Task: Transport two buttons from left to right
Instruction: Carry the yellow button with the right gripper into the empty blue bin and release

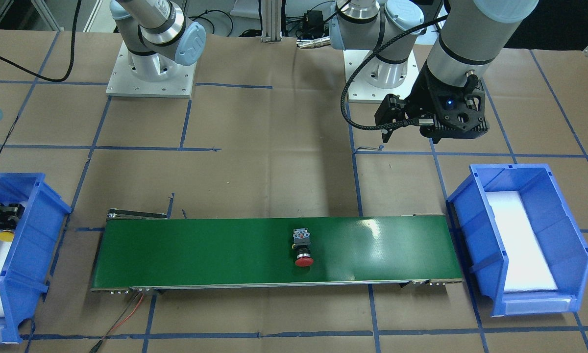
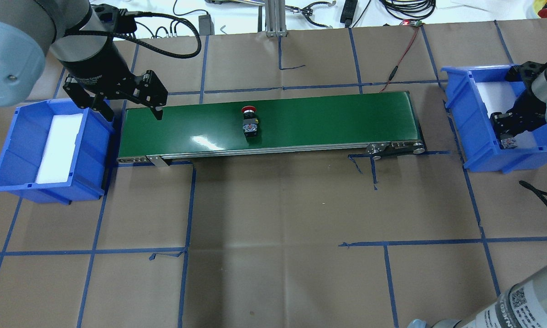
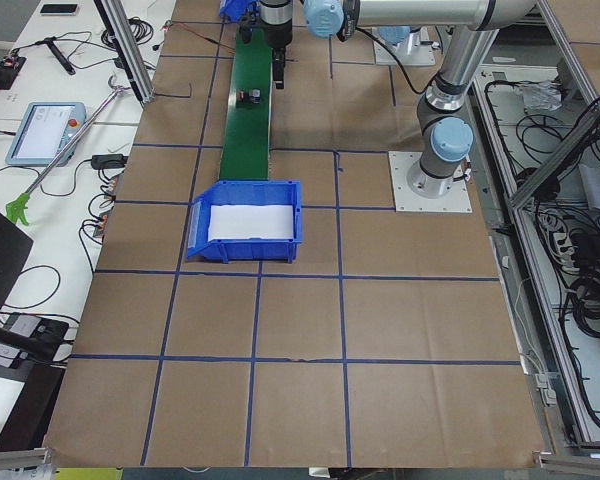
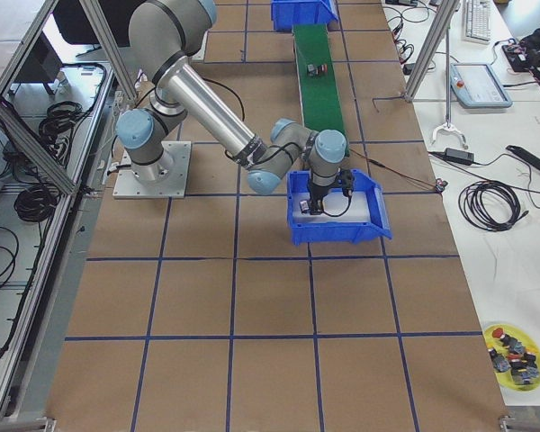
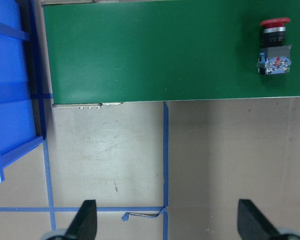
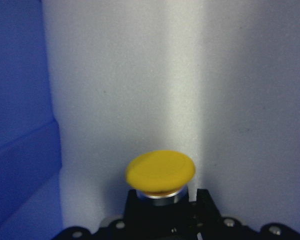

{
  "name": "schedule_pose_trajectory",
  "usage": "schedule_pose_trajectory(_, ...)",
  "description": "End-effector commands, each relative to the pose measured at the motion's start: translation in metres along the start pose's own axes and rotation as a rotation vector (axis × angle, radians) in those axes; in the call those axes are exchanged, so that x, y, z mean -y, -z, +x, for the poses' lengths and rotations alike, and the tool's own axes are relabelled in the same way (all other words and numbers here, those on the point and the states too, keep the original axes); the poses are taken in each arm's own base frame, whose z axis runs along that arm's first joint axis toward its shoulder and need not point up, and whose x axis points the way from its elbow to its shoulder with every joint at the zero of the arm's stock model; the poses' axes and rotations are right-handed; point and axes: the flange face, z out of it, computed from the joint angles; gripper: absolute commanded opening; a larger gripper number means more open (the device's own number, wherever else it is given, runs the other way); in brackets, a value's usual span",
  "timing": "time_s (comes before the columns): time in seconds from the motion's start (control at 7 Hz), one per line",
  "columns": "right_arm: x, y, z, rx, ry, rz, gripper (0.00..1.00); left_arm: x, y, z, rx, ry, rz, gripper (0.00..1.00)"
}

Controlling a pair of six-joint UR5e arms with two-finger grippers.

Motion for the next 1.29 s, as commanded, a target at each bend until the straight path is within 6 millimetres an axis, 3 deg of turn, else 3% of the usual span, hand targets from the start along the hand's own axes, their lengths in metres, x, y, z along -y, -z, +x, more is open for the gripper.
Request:
schedule_pose_trajectory(0.0,0.002,0.004,0.002,-0.001,-0.005,0.007,0.81,0.000,0.000,0.000,0.000,0.000,0.000,1.00)
schedule_pose_trajectory(0.29,0.007,0.025,0.003,-0.020,-0.012,0.035,0.81,0.000,0.000,0.000,0.000,0.000,0.000,1.00)
schedule_pose_trajectory(0.43,0.014,0.062,0.006,-0.055,-0.008,0.090,0.84,0.000,0.000,0.000,0.000,0.000,0.000,1.00)
schedule_pose_trajectory(0.57,0.015,0.106,0.005,-0.086,-0.008,0.145,0.98,0.000,0.000,-0.001,0.001,0.001,0.000,1.00)
schedule_pose_trajectory(0.71,0.012,0.143,-0.005,-0.101,-0.011,0.176,1.00,0.000,-0.001,-0.001,0.001,0.001,-0.002,1.00)
schedule_pose_trajectory(0.86,0.010,0.173,-0.029,-0.109,0.013,0.198,1.00,0.000,-0.001,0.000,0.001,0.000,-0.002,1.00)
schedule_pose_trajectory(1.0,0.015,0.186,-0.061,-0.096,-0.005,0.200,1.00,0.000,-0.001,0.000,0.000,0.000,-0.002,1.00)
schedule_pose_trajectory(1.14,0.019,0.195,-0.110,-0.075,-0.015,0.193,1.00,0.000,0.000,0.000,0.001,0.000,0.000,1.00)
